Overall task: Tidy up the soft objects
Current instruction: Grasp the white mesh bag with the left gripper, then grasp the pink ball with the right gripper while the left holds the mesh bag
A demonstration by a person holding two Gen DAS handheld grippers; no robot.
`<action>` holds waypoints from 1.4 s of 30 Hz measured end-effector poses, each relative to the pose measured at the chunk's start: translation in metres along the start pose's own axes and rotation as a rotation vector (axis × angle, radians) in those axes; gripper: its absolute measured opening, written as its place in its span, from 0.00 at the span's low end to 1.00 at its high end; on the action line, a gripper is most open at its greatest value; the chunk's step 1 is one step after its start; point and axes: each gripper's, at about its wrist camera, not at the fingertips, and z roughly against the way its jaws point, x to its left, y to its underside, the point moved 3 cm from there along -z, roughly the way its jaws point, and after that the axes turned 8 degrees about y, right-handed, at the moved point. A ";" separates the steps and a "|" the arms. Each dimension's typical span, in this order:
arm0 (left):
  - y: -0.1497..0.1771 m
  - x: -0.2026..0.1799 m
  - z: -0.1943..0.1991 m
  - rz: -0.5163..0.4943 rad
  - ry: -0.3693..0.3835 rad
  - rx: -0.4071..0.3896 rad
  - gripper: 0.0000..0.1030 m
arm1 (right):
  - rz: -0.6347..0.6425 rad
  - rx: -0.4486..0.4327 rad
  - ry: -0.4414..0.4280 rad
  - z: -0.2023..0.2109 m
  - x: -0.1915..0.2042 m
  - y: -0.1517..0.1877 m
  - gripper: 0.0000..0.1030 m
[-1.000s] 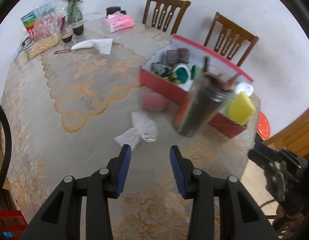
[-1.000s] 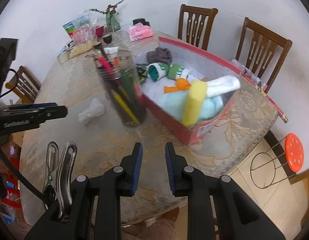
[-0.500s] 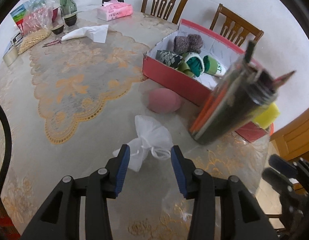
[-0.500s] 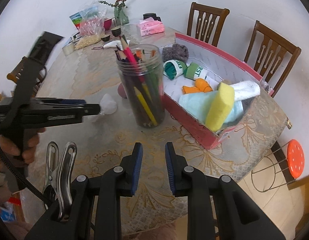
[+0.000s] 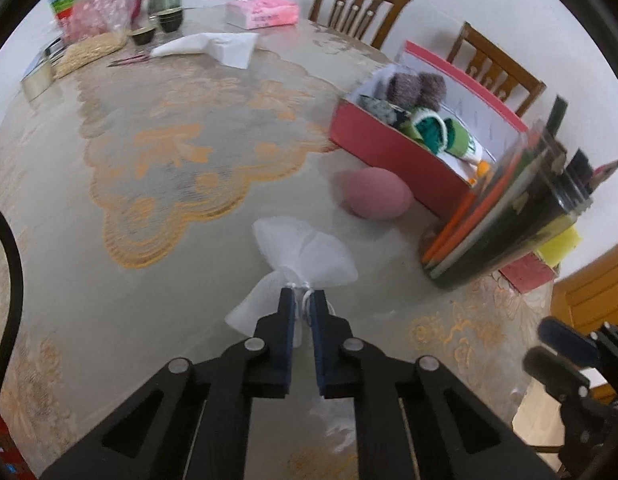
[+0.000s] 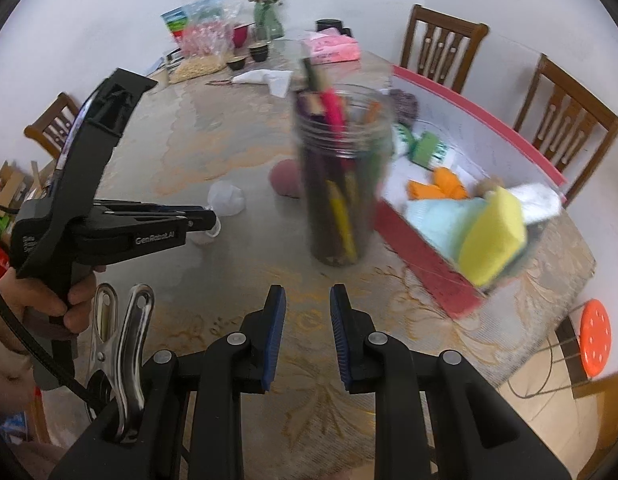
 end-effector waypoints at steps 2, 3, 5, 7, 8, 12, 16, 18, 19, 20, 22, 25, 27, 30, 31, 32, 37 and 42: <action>0.004 0.012 0.009 0.036 -0.008 -0.009 0.08 | 0.025 -0.002 -0.024 -0.005 0.012 -0.005 0.23; 0.006 0.017 0.012 0.049 -0.012 -0.012 0.08 | 0.037 -0.003 -0.034 -0.007 0.017 -0.008 0.23; 0.011 0.028 0.018 0.076 -0.024 -0.017 0.08 | 0.067 -0.008 -0.053 -0.013 0.032 -0.015 0.29; 0.017 0.040 0.025 0.104 -0.038 -0.025 0.08 | 0.090 -0.016 -0.063 -0.019 0.047 -0.023 0.38; 0.020 0.047 0.028 0.121 -0.045 -0.029 0.08 | 0.105 -0.023 -0.069 -0.023 0.055 -0.027 0.39; 0.027 0.065 0.036 0.168 -0.062 -0.036 0.08 | 0.128 -0.036 -0.049 -0.038 0.075 -0.043 0.40; 0.033 0.076 0.042 0.200 -0.070 -0.042 0.08 | 0.141 -0.030 0.049 -0.059 0.086 -0.061 0.47; 0.034 0.080 0.043 0.206 -0.074 -0.045 0.08 | 0.149 -0.031 0.092 -0.066 0.090 -0.068 0.47; 0.034 0.081 0.044 0.208 -0.075 -0.046 0.08 | 0.157 -0.029 0.115 -0.070 0.092 -0.072 0.47; 0.034 0.082 0.044 0.209 -0.076 -0.046 0.08 | 0.164 -0.026 0.138 -0.074 0.094 -0.076 0.47; 0.034 0.084 0.044 0.215 -0.075 -0.047 0.08 | 0.177 -0.030 0.185 -0.081 0.098 -0.083 0.48; 0.034 0.087 0.043 0.218 -0.072 -0.045 0.08 | 0.184 -0.023 0.250 -0.091 0.100 -0.090 0.48; 0.034 0.087 0.043 0.214 -0.071 -0.043 0.08 | 0.170 -0.008 0.281 -0.097 0.098 -0.094 0.48; 0.033 0.087 0.042 0.212 -0.069 -0.039 0.08 | 0.149 0.015 0.311 -0.105 0.096 -0.096 0.48; 0.033 0.086 0.041 0.211 -0.070 -0.039 0.08 | 0.142 0.021 0.317 -0.106 0.095 -0.097 0.48; 0.033 0.086 0.041 0.209 -0.069 -0.037 0.08 | 0.134 0.030 0.327 -0.108 0.095 -0.097 0.48; 0.033 0.084 0.039 0.205 -0.066 -0.036 0.08 | 0.098 0.076 0.411 -0.120 0.092 -0.103 0.48; 0.034 0.085 0.038 0.204 -0.061 -0.038 0.08 | 0.054 0.126 0.477 -0.130 0.084 -0.109 0.48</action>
